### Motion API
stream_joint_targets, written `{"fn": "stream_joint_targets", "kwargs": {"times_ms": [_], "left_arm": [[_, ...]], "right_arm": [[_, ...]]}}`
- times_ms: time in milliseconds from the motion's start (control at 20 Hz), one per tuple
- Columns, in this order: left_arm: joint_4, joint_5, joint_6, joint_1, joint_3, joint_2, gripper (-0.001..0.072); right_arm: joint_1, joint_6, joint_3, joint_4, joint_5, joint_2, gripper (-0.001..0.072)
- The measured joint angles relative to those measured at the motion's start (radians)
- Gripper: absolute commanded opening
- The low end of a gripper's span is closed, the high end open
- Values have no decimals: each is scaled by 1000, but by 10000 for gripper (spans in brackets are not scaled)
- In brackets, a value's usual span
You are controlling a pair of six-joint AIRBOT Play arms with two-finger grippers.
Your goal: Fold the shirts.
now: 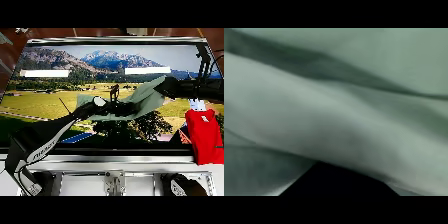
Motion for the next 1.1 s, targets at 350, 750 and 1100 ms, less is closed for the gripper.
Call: {"fn": "stream_joint_targets", "kwargs": {"times_ms": [350,750,1100], "left_arm": [[231,-198,-25,159,62,78,29],[876,-435,-184,640,69,574,31],[978,-530,-210,879,64,830,31]], "right_arm": [[27,61,0,8,-26,6,57],[346,32,0,90,-376,-249,58],[667,-9,21,401,-824,-588,640]]}}
